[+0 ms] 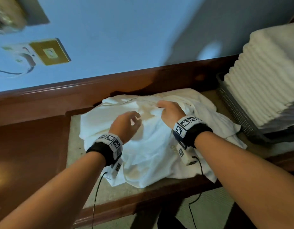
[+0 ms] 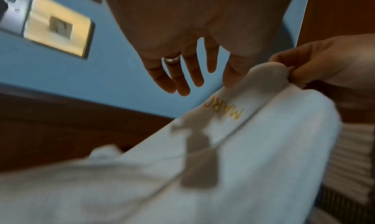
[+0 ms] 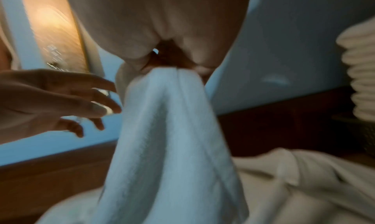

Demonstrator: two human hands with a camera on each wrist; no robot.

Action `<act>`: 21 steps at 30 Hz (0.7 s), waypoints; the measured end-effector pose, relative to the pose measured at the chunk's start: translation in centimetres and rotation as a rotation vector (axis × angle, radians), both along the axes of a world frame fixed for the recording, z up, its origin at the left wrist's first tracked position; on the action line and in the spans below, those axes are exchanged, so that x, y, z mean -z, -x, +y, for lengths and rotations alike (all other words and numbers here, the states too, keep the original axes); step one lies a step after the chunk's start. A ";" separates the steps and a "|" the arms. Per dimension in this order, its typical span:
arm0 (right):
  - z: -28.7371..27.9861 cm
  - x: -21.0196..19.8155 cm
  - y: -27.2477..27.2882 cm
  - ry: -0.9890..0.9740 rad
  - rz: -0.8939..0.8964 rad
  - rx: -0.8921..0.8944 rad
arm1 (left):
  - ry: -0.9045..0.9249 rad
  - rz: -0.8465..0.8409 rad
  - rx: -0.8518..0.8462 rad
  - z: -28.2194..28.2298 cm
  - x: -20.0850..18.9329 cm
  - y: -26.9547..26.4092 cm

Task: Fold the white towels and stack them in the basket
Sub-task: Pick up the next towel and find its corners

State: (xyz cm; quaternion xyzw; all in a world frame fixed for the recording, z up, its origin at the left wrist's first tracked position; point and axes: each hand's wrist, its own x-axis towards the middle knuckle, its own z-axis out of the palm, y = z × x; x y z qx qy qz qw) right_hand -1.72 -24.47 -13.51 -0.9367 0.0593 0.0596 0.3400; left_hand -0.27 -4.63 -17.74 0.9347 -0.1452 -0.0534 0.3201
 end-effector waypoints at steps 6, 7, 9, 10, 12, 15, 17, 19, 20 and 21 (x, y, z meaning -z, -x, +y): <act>8.3 -11.6 4.8 0.082 -0.188 -0.165 | 0.072 -0.215 0.364 6.5 -11.0 -0.8; 9.6 -13.6 5.7 0.121 -0.229 -0.193 | 0.072 -0.212 0.451 7.2 -12.8 -0.4; 11.5 -17.1 7.8 0.200 -0.300 -0.214 | 0.137 -0.120 0.510 8.5 -16.2 1.1; 12.1 -18.4 8.8 0.241 -0.330 -0.202 | 0.162 -0.070 0.510 9.2 -17.7 1.8; 12.9 -20.2 10.7 0.295 -0.374 -0.173 | 0.201 -0.021 0.505 10.8 -20.2 3.2; 14.2 -21.9 12.9 0.396 -0.369 -0.185 | 0.287 -0.072 0.498 13.6 -23.1 5.0; 15.2 -22.7 13.5 0.516 -0.353 -0.180 | 0.311 -0.108 0.499 15.3 -24.8 6.1; 16.2 -23.3 13.4 0.569 -0.372 -0.149 | 0.322 -0.183 0.489 16.9 -26.1 6.7; 16.6 -23.6 13.4 0.563 -0.383 -0.124 | 0.324 -0.236 0.475 17.9 -26.7 6.9; 17.0 -23.8 13.3 0.550 -0.389 -0.102 | 0.322 -0.280 0.466 18.9 -27.3 7.1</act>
